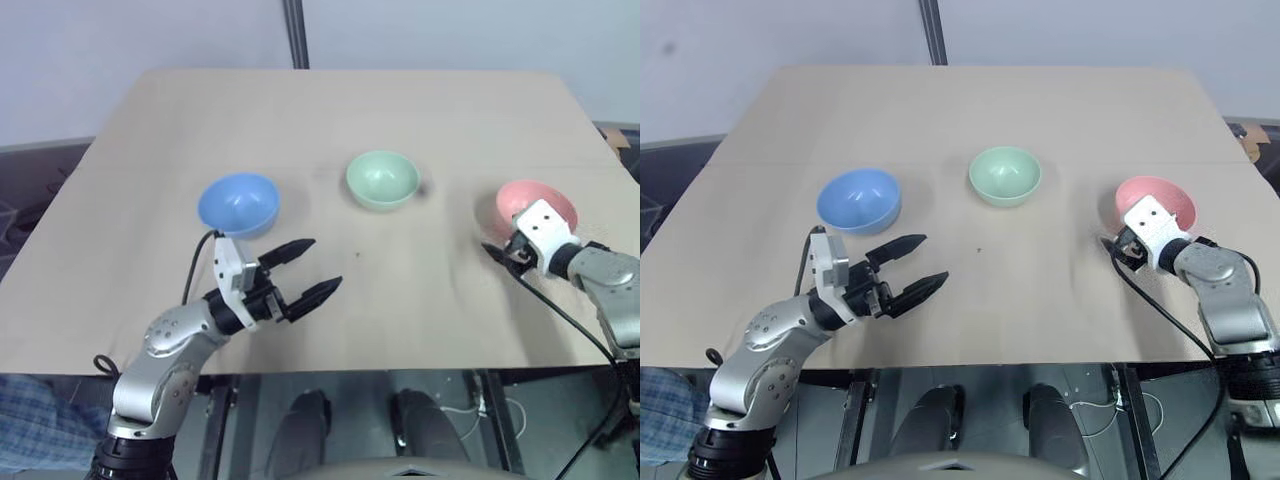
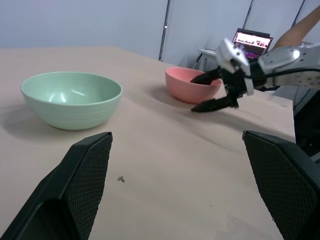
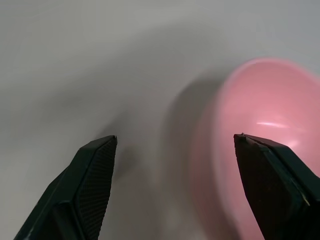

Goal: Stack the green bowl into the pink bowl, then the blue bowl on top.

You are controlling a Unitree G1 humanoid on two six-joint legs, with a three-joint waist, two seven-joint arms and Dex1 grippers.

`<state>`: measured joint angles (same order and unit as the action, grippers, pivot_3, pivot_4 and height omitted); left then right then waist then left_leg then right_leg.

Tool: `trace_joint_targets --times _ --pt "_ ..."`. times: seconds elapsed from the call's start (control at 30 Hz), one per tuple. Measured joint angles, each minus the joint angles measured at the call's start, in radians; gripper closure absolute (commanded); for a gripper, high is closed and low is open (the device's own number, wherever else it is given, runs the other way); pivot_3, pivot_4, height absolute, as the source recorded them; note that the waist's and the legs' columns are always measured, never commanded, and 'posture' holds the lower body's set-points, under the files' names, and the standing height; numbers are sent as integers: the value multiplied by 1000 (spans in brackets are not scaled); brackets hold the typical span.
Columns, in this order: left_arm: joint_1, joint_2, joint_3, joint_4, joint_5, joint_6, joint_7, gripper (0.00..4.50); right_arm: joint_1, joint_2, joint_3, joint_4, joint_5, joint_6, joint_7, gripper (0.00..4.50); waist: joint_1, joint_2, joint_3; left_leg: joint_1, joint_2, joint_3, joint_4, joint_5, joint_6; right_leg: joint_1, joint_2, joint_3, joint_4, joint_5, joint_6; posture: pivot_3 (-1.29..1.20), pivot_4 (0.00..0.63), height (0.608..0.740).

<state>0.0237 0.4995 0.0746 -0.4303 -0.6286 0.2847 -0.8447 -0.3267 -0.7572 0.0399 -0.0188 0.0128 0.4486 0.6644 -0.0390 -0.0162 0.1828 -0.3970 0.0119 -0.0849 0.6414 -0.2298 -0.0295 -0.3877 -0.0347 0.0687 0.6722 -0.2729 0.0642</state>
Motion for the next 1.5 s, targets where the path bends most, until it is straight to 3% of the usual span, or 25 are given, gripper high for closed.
trace_joint_targets --times 0.17,0.3,0.53,0.77,1.0,1.37,1.4,1.47,1.5 --pt "10 0 1 -5 6 0 11 40 -32 -2 42 -1 -7 28 52 3208 0 0 0 0 0 0 0 0 0 0 0 0 0 0 0 0 150 740" --pt "39 2 3 -31 6 0 23 40 -42 -4 37 -9 -15 21 56 4479 0 0 0 0 0 0 0 0 0 0 0 0 0 0 0 0 150 740" --pt "58 14 8 -51 6 6 35 40 -19 -15 37 -64 -10 28 85 4479 0 -1 0 0 0 -1 0 0 0 0 0 -1 0 0 0 0 150 740" --pt "58 23 19 -51 4 11 36 40 40 11 52 -324 97 19 179 4479 0 0 0 0 0 -1 0 0 0 0 0 -1 0 0 0 0 150 740" --pt "52 35 26 -51 -2 15 25 40 98 14 201 -592 161 159 233 4479 5 -1 0 -1 0 -2 1 0 0 0 0 -2 0 0 0 0 150 740" --pt "23 40 26 -38 -2 21 8 40 -65 147 406 -557 70 254 135 4479 1 -1 0 -1 0 -3 1 0 0 0 0 -3 -1 0 0 0 150 740" --pt "24 41 26 -38 -2 21 6 40 -74 156 417 -552 66 261 132 3744 1 -1 0 -1 0 -3 0 0 0 0 0 -3 -1 0 0 0 150 740" --pt "25 41 26 -38 -2 21 1 40 -81 171 428 -550 63 272 129 3200 1 -1 0 -1 0 -3 0 0 0 0 0 -3 -1 0 0 0 150 740" --pt "27 41 26 -38 -2 21 1 40 -82 174 432 -550 63 276 129 2684 1 -1 0 -1 0 -3 0 0 0 0 0 -3 -2 0 0 0 150 740"
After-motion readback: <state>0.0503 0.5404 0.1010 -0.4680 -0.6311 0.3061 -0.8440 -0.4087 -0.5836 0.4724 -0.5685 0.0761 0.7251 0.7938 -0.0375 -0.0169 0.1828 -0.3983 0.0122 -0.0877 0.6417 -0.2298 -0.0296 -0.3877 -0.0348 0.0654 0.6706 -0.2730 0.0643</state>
